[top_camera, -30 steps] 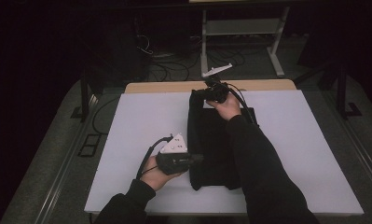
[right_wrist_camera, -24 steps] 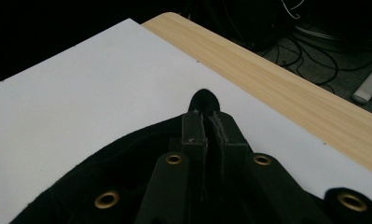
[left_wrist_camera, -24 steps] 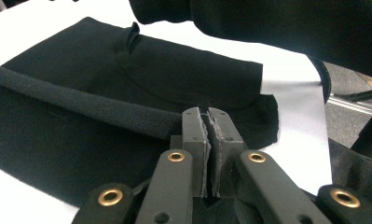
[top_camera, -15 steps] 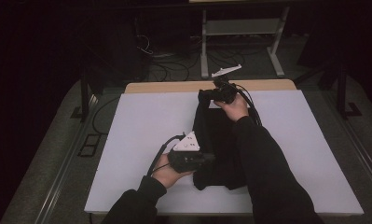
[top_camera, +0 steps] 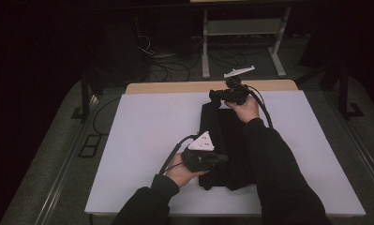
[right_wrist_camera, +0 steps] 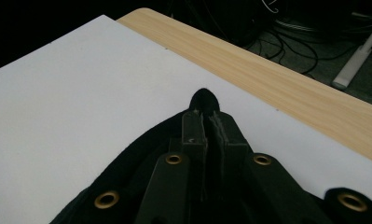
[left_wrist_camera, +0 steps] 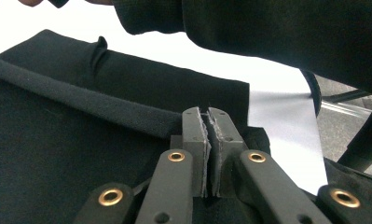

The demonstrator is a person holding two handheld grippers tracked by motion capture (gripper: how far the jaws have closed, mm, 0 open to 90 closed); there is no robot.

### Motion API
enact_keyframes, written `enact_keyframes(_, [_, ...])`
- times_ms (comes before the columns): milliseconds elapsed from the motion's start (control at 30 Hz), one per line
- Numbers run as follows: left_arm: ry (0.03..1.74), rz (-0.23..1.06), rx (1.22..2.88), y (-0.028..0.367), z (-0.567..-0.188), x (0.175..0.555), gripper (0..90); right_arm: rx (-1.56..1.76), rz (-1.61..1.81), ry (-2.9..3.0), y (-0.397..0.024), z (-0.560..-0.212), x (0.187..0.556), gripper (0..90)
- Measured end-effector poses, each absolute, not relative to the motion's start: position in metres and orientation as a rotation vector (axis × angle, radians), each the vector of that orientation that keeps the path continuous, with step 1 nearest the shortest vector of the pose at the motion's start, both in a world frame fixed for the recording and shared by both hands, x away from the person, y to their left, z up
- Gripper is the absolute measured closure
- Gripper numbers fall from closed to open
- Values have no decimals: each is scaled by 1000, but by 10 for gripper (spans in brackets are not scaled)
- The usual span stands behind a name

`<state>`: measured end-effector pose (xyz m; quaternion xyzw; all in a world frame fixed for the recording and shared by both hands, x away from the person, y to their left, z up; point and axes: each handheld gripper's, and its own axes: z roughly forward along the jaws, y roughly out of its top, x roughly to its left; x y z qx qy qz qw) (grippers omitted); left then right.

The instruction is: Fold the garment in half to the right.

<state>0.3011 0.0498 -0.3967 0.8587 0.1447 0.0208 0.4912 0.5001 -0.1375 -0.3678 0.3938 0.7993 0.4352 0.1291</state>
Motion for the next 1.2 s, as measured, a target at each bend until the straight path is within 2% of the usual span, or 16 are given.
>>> enact_keyframes(1200, [264,-9,2096,-12,-396,312,851,1283,1282,2243,-198,-377,496,826])
